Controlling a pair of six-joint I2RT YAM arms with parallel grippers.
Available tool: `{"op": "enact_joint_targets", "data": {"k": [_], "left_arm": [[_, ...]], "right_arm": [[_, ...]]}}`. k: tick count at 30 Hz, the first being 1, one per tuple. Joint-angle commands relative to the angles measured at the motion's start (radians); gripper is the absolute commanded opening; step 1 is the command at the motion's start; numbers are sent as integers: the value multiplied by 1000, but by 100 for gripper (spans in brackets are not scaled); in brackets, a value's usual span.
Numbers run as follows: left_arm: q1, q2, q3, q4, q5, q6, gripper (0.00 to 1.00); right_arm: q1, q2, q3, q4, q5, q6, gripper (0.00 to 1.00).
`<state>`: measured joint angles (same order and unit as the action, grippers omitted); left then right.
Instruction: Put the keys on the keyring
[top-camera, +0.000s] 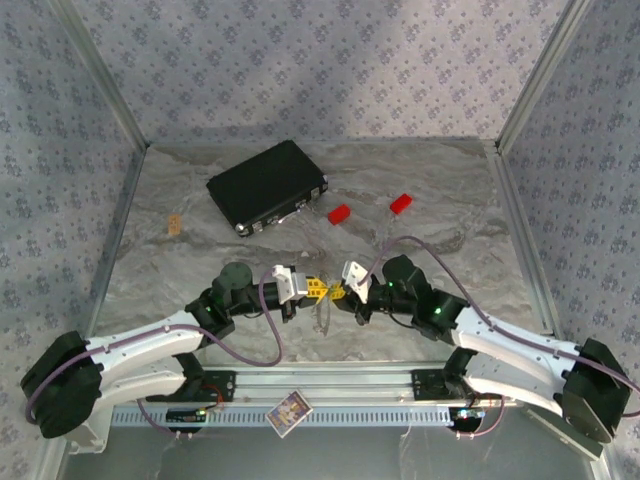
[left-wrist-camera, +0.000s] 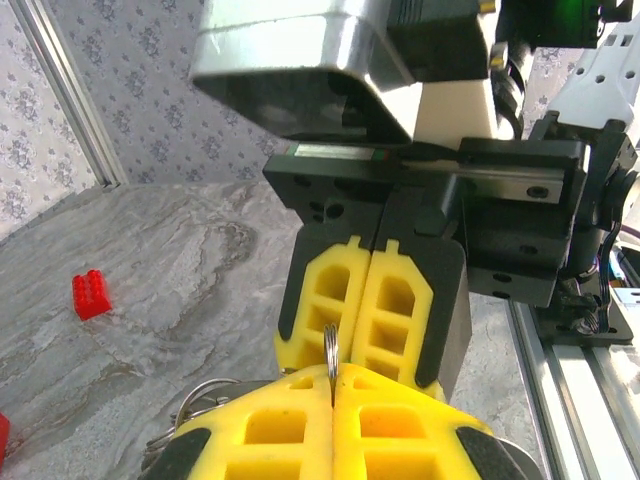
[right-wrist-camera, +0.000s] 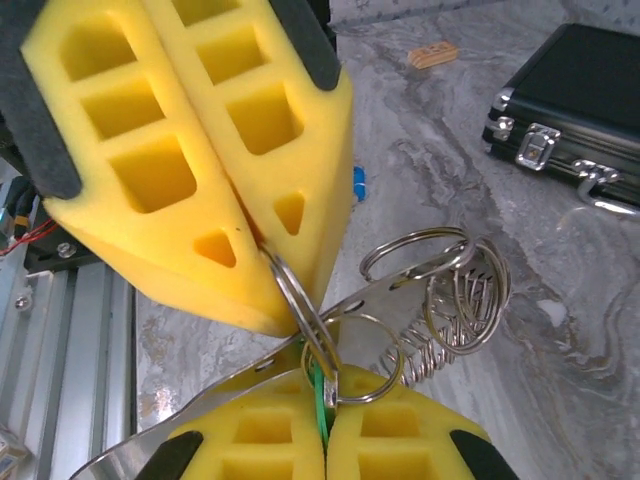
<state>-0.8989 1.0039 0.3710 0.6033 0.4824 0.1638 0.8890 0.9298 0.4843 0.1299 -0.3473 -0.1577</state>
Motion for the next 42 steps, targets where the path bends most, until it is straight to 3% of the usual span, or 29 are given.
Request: {"op": "enact_joint_targets", "data": {"k": [1, 16, 24, 31, 42], "left_arm": [[-5, -16, 6, 14, 10, 12, 0], [-6, -23, 17, -51, -13, 39, 0], [-5, -22, 24, -25, -1, 36, 0], [-5, -19, 23, -20, 2, 33, 0], [-6, -22, 14, -30, 0, 37, 0]], "right_arm": [[8, -53, 42, -24, 46, -32, 0], [13, -123, 75, -155, 86, -86, 0], [23, -25, 86, -218, 75, -101, 0], [42, 47, 120, -167, 18, -90, 0], [41, 5, 114, -78, 62, -80, 0]]}}
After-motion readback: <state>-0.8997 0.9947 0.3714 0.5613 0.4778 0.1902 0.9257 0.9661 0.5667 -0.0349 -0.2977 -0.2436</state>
